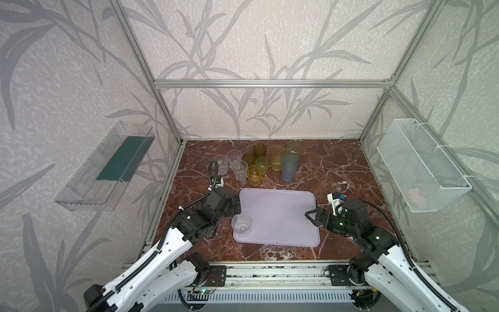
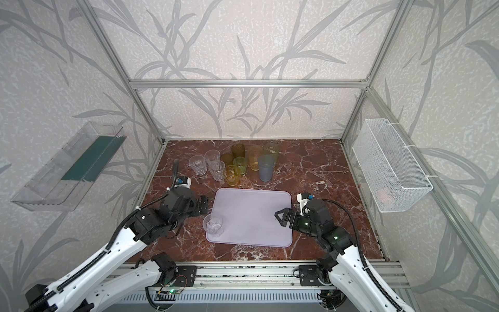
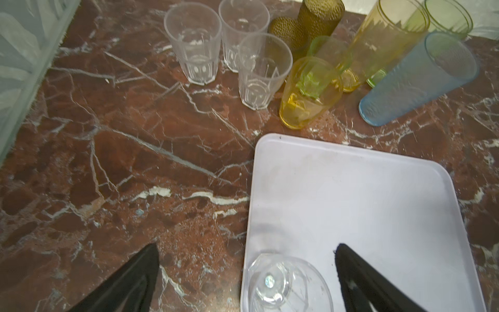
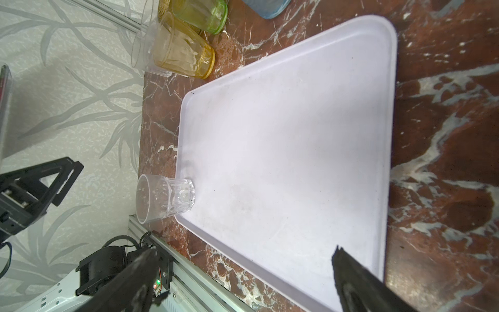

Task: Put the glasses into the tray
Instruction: 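Move the left gripper back over the remaining clear glasses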

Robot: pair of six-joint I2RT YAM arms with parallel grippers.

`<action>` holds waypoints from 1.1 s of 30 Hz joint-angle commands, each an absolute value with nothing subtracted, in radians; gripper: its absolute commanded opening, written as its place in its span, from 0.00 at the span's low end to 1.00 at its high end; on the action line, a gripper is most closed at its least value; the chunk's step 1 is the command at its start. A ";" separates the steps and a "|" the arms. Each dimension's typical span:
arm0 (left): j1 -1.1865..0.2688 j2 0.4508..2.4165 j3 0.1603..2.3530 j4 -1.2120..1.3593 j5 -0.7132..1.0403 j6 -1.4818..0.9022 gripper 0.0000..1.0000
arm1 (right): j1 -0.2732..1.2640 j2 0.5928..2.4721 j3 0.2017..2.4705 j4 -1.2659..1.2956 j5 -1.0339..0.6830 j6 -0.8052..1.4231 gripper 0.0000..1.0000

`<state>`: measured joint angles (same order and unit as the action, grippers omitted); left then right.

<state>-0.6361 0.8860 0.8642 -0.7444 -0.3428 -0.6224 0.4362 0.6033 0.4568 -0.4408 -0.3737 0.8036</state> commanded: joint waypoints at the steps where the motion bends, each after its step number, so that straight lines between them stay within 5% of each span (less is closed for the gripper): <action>1: -0.576 0.955 0.920 -0.737 -0.365 -0.568 0.99 | 0.431 0.591 0.507 -0.457 -0.400 0.795 0.99; 33: -0.039 1.499 1.199 -0.548 -0.174 -0.406 0.96 | 0.421 0.732 0.679 -0.554 -0.313 0.677 0.99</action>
<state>-0.0605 1.4792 1.1633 -0.5552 -0.1772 -0.4225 0.4305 0.7124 0.6392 -0.5518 -0.3370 0.7120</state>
